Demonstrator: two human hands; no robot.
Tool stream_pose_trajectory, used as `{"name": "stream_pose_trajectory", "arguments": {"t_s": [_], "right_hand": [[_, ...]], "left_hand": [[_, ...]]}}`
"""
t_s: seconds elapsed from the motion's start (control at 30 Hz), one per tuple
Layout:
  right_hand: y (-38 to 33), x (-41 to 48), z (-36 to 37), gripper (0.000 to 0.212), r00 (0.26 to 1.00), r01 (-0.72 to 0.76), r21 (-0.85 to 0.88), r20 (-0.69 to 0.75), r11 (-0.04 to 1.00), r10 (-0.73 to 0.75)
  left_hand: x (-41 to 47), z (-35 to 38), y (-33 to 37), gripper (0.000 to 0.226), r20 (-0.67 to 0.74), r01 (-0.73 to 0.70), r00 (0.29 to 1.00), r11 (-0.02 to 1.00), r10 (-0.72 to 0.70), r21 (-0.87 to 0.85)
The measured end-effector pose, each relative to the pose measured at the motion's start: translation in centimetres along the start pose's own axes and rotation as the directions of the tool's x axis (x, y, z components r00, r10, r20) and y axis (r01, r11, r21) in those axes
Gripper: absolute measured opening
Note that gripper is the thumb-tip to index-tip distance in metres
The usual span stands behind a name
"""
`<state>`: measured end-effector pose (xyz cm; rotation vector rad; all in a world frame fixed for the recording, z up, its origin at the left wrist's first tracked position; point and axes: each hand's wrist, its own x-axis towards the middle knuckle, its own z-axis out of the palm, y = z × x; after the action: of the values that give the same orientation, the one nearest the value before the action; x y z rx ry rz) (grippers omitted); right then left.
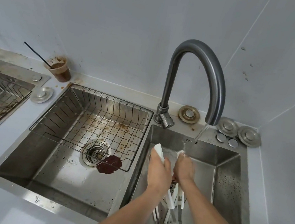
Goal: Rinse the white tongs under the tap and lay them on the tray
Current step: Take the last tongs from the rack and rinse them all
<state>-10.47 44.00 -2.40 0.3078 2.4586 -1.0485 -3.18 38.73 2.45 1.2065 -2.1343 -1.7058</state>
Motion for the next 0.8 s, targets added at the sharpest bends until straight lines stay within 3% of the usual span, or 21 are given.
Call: {"name": "stream_pose_trajectory", "arguments": {"t_s": [0.1, 0.23, 0.3, 0.43, 0.57, 0.7, 0.8], "right_hand": [[0.5, 0.4, 0.0, 0.056, 1.0, 0.008, -0.151, -0.002, 0.988, -0.008], [0.9, 0.5, -0.2, 0.065, 0.996, -0.084, -0.106, 0.003, 0.991, 0.085], [0.9, 0.1, -0.4, 0.056, 0.997, -0.082, -0.087, -0.016, 0.993, 0.081], [0.7, -0.6, -0.5, 0.021, 0.997, 0.072, -0.062, -0.004, 0.995, -0.072], [0.3, -0.8, -0.3, 0.019, 0.997, 0.048, 0.153, 0.054, 0.987, -0.057], [0.2, -0.7, -0.1, 0.033, 0.992, 0.129, -0.135, 0.03, 0.982, -0.126], [0.7, -1.0, -0.3, 0.037, 0.986, 0.168, -0.169, 0.037, 0.971, -0.164]], "left_hand": [[-0.9, 0.6, 1.0, 0.029, 0.033, -0.059, 0.998, 0.998, 0.06, -0.024], [-1.7, 1.6, 1.4, 0.027, 0.085, -0.072, 0.994, 0.995, 0.066, 0.067], [-1.9, 1.8, 1.4, 0.034, 0.088, -0.088, 0.993, 0.993, 0.081, 0.082], [-1.7, 1.4, 1.2, 0.038, 0.064, -0.104, 0.993, 0.993, 0.101, 0.048], [-1.7, 1.0, 1.1, 0.032, 0.071, -0.123, 0.99, 0.992, 0.121, 0.015], [-1.6, 0.7, 1.0, 0.025, 0.056, -0.148, 0.987, 0.989, 0.149, -0.032], [-2.0, 0.5, 0.9, 0.025, 0.054, -0.167, 0.984, 0.986, 0.168, -0.027]]}}
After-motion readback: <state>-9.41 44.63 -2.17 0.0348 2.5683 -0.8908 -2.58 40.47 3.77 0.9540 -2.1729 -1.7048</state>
